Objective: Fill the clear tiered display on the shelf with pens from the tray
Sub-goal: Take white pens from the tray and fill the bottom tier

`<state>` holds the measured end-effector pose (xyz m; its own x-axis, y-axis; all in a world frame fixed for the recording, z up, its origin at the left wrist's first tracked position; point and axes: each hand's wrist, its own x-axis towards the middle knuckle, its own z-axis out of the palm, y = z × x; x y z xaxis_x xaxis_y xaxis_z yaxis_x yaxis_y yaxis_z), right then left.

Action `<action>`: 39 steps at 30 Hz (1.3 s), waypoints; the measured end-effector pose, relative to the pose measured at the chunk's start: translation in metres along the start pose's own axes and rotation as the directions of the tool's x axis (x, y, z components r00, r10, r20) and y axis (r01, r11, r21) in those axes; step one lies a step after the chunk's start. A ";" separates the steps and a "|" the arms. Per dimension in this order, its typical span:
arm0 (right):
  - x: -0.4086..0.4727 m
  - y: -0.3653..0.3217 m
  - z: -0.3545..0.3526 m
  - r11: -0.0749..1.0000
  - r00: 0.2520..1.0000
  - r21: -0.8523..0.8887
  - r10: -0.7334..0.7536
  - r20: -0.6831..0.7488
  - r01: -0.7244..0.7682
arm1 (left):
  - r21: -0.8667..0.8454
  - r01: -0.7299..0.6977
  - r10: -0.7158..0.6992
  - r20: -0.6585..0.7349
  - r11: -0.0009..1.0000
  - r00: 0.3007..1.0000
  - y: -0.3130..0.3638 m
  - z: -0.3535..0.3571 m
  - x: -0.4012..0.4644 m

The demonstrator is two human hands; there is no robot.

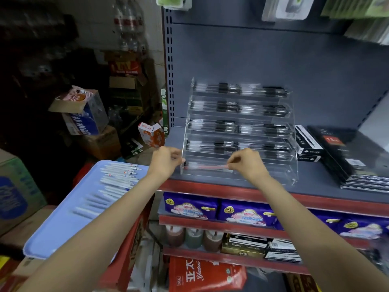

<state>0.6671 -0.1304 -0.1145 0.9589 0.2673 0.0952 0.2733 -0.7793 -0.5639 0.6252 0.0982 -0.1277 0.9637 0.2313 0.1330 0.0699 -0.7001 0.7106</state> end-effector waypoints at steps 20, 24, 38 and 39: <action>-0.007 -0.111 0.050 0.946 0.975 0.236 -0.220 -0.039 0.223 | -0.192 -0.024 0.023 -0.008 0.981 1.000 -0.051 -0.054 -0.027; -0.001 -0.161 0.102 0.915 0.952 0.294 -0.302 0.046 0.276 | -0.093 0.075 -0.078 -0.033 0.993 0.996 -0.107 -0.084 -0.027; 0.074 -0.207 0.319 0.982 0.881 -0.168 0.001 0.474 0.089 | 0.316 0.174 -0.252 0.225 0.933 0.941 -0.318 -0.122 0.016; 0.077 -0.205 0.328 0.965 0.876 -0.239 0.021 0.481 0.108 | 0.333 0.160 -0.255 0.263 0.929 0.931 -0.327 -0.120 0.018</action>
<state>0.6599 0.2361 -0.2611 0.8092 0.4904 -0.3236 0.3854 -0.8587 -0.3378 0.5887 0.4123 -0.2742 0.9468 0.2161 -0.2386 0.3052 -0.8383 0.4518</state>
